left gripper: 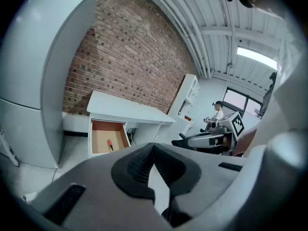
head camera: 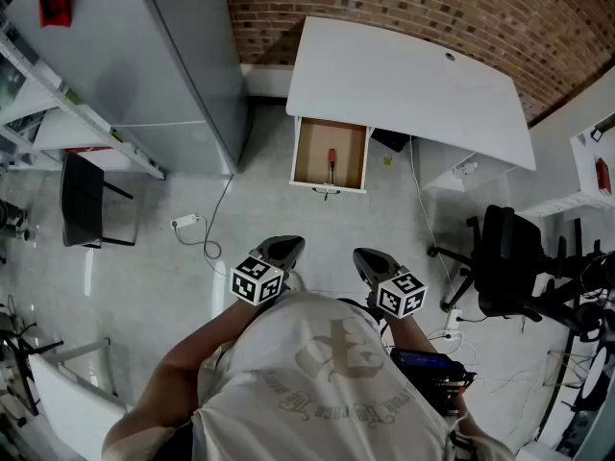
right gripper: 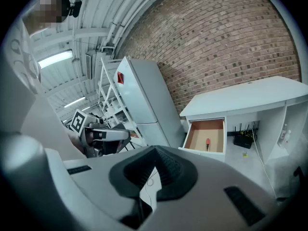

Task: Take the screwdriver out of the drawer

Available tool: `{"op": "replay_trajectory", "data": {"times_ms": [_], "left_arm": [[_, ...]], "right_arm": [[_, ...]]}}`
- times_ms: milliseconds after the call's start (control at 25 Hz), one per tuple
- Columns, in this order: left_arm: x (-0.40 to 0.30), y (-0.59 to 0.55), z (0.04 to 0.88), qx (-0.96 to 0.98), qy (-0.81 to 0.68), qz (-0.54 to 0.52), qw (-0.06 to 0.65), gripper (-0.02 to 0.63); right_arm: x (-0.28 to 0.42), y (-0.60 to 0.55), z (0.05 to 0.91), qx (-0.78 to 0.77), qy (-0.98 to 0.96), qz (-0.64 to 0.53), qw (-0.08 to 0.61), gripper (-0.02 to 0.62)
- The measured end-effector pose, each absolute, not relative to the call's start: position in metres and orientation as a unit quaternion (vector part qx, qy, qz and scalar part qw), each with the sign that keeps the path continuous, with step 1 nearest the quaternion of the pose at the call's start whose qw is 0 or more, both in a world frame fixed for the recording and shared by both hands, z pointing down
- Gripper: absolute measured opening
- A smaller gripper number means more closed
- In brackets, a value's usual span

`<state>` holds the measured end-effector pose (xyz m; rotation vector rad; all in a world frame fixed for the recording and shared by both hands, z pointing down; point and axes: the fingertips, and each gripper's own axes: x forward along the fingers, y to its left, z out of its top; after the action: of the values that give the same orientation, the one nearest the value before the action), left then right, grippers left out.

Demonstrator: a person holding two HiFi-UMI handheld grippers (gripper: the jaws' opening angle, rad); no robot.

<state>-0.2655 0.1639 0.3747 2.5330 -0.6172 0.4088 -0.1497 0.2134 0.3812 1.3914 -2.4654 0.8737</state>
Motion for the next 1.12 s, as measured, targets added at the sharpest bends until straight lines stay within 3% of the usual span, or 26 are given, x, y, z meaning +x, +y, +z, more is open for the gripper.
{"op": "replay_trajectory", "data": {"times_ms": [1120], "left_arm": [[-0.276, 0.158, 0.373, 0.933, -0.225, 0.149, 0.237, 0.020]], "right_arm": [[-0.156, 0.215, 0.386, 0.499, -0.812, 0.289, 0.088, 0.023]]}}
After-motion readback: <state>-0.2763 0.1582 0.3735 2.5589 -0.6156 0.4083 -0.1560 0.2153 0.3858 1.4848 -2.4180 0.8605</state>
